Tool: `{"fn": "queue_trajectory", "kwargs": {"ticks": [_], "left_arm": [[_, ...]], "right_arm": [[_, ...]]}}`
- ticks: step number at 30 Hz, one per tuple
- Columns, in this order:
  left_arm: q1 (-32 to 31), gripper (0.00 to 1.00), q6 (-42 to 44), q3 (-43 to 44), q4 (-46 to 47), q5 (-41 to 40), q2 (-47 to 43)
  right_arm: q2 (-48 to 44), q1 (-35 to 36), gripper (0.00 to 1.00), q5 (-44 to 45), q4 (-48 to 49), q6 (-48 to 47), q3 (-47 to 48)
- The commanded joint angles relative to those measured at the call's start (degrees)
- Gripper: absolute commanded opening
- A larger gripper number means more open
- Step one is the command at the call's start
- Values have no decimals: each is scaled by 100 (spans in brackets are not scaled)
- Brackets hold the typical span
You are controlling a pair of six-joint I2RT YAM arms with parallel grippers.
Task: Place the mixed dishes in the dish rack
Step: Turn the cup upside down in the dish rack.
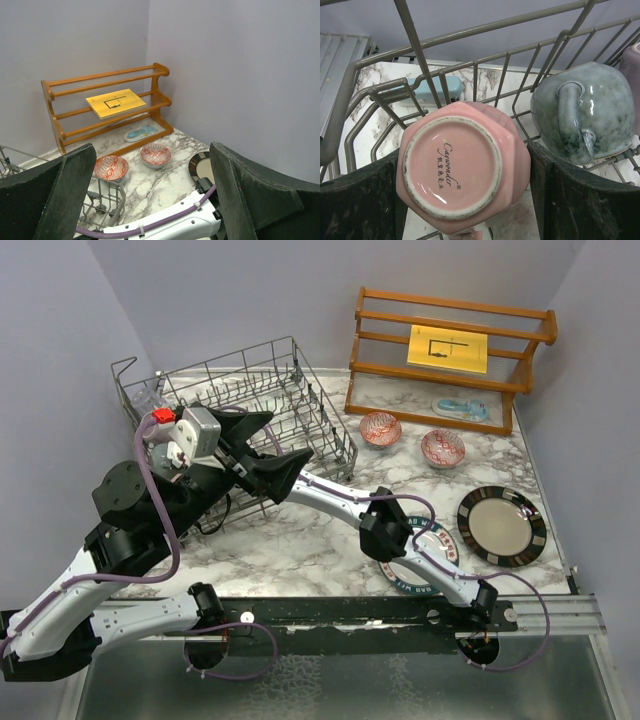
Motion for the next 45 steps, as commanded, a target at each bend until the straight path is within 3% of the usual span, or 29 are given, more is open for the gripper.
{"fn": "queue_trajectory", "kwargs": {"ticks": [1,7,23,34,45], "left_arm": [[-17,99,-18,-47,176,-136,-106],[-17,99,-53,-81,194,-124,-160],[-17,99,-73,-108,228,-94,-191],[-17,99,-123,-117,235,-57,-224],[-17,99,-223,-221,509,178,-344]], "right_arm": [[168,146,64,-98,350,-76,-78],[211,198,69,-129,354,-60,-89],[240,262,94,-104,351,-75,-134],[168,260,100,-156,210,-106,-45],[-364,105,100,-652,-378,-466,184]]}}
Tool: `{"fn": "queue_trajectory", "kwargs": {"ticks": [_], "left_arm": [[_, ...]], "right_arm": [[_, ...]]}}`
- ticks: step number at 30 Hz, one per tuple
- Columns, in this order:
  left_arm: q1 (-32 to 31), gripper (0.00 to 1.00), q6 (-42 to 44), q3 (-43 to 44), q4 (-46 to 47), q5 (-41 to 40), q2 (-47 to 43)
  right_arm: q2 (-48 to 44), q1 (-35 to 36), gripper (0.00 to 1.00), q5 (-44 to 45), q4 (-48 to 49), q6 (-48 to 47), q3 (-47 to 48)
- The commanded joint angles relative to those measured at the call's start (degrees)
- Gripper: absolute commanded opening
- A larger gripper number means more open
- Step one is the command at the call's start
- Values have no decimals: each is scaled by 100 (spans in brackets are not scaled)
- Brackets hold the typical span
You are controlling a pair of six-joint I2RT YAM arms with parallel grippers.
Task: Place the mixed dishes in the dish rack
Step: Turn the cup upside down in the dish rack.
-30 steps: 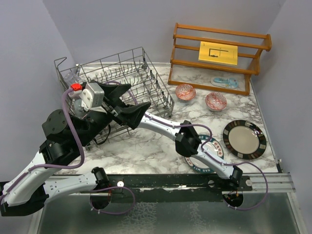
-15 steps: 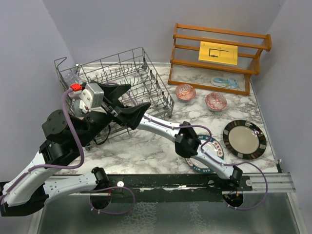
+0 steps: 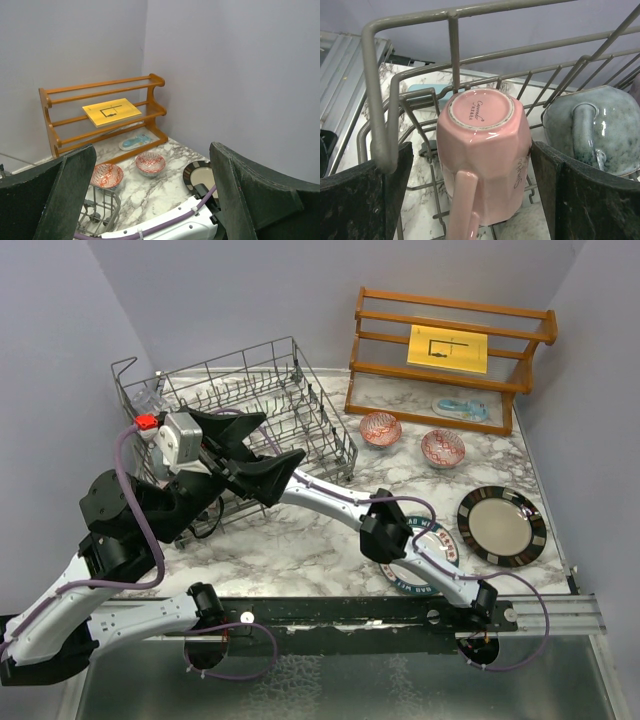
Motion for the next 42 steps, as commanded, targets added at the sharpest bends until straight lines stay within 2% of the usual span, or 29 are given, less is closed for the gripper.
{"fn": "queue_trajectory", "kwargs": {"ticks": [1,12,19,24,34,42], "left_arm": [[-17,99,-78,-63,310,163,-103],[-17,99,-87,-170,478,250,-137],[-17,99,-116,-257,631,355,-168],[-17,99,-129,-354,995,741,-262],[-17,99,-188,-814,2075,1744,-150],[-17,99,-468,-1446,2694,1656,279]], "right_arm": [[-410,-35,100,-456,-427,-332,50],[-816,-319,100,-468,-559,-528,-124],[-1102,-457,100,-851,-778,-507,-40],[-1550,-809,100,-1448,-944,-273,-262],[-3260,-2098,100,-2682,-1004,172,-1801],[-5158,-3410,100,-2726,-868,155,-3864]]}}
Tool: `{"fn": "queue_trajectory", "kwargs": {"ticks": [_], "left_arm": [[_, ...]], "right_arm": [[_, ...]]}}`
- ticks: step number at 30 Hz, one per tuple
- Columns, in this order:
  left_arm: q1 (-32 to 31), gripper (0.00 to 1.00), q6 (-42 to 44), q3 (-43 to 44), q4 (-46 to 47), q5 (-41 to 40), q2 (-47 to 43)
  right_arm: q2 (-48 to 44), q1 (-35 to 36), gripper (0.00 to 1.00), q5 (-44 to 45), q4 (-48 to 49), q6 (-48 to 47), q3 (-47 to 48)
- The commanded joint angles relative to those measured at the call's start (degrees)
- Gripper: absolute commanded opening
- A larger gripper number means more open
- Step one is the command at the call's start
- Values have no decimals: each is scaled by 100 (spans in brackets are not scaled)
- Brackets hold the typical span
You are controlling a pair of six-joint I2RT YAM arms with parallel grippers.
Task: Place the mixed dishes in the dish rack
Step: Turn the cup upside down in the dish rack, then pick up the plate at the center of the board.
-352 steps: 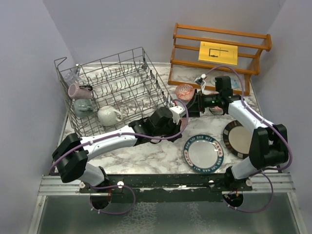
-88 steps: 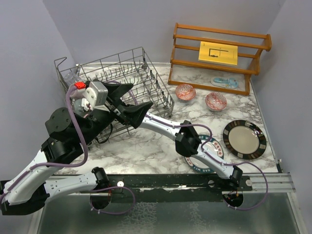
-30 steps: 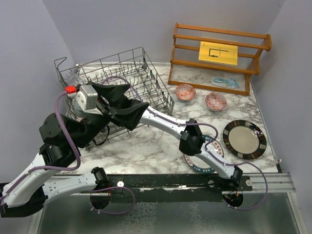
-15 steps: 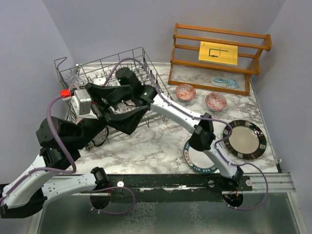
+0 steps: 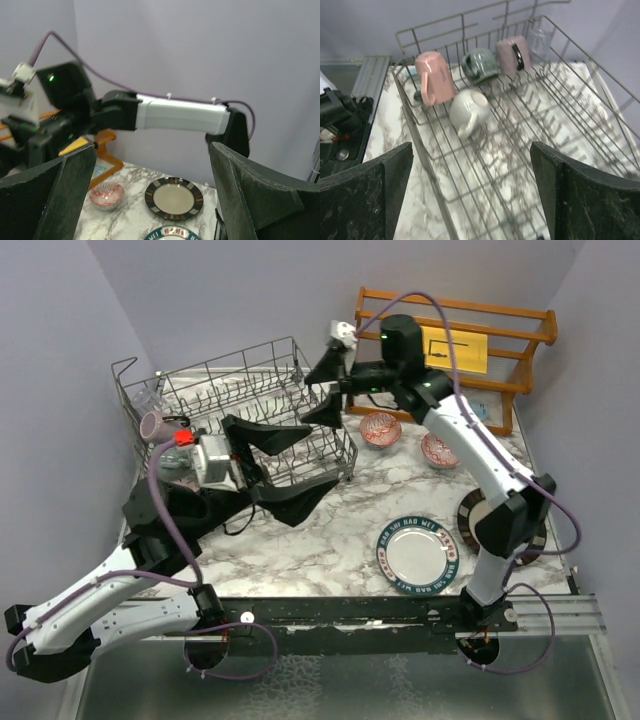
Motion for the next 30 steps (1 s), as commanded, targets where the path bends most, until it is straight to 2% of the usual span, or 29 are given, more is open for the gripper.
{"fn": "queue_trajectory", "kwargs": {"ticks": [1,6,10,15,19,24,27,30], "left_arm": [[-16,99,-256,-305,556,54,347],[-12,99,-432,-579,699,-114,811],[-10,99,-838,-989,1066,-214,1237],[9,97,-1393,-1120,1015,-262,2019],[9,92,-1625,-778,311,-227,2854],[-52,86,-1672,-310,-738,-622,3632],[-363,85,-1504,-102,-1220,-1355,3981],[-683,85,-1419,196,-1809,-2259,4460]], "right_arm": [[-1142,-592,100,-232,112,75,-1092],[-2137,-1504,100,-255,381,283,-2460],[-2921,-2542,100,-558,817,597,-3671],[-3712,-3237,100,-477,1099,623,-5151],[-4213,-3363,100,-247,1223,128,-6158],[-4338,-3597,100,507,1292,9,-6723],[-4223,-4136,98,185,1424,126,-7053],[-4102,-4292,97,324,1246,33,-6974]]}}
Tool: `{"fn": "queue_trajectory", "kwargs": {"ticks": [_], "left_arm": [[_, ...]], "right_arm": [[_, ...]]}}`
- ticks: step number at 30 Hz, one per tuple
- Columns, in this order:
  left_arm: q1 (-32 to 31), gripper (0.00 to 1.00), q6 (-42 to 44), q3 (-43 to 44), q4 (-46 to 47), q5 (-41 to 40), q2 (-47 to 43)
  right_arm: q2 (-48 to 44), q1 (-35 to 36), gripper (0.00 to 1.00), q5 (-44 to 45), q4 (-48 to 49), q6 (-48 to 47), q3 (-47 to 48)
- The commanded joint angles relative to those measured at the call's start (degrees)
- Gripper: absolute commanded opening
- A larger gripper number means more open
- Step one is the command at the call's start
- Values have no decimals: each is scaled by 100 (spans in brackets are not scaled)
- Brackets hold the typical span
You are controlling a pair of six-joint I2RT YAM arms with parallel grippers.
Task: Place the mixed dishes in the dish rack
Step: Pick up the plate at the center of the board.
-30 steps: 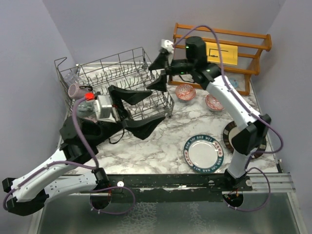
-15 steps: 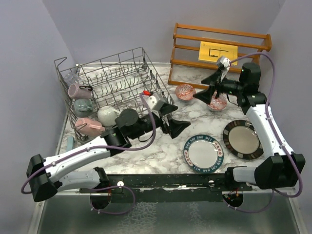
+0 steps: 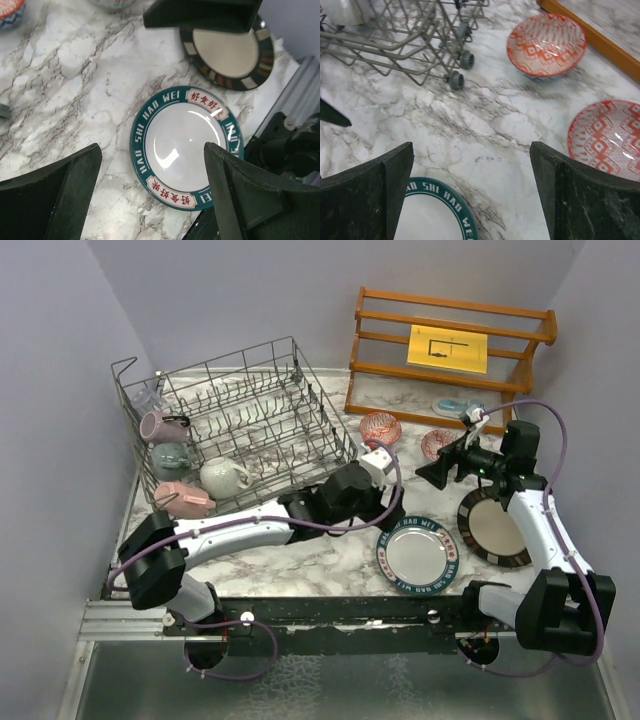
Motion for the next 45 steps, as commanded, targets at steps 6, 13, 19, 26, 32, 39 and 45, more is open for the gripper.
{"fn": "queue_trajectory", "kwargs": {"ticks": [6,13,19,26,32,39,45], "left_arm": [[-572,81,-102,627,-1282,-1808,1194],[-573,58,-122,833,-1231,-1295,1829],[-555,47,-81,1082,-1346,-975,2269],[-403,43,-201,950,-1163,-556,2399],[-302,36,-251,883,-1128,-304,2496],[-197,28,-156,843,-1310,-416,2421],[-153,38,-279,766,-1037,-93,2401]], "right_arm": [[137,-268,97,598,119,-157,-22],[231,-267,97,453,38,-101,38],[188,-274,96,405,9,-100,39],[177,-267,96,353,2,-91,39],[167,-269,97,301,1,-91,39],[173,-269,96,269,0,-83,24],[171,-267,97,252,0,-82,27]]}}
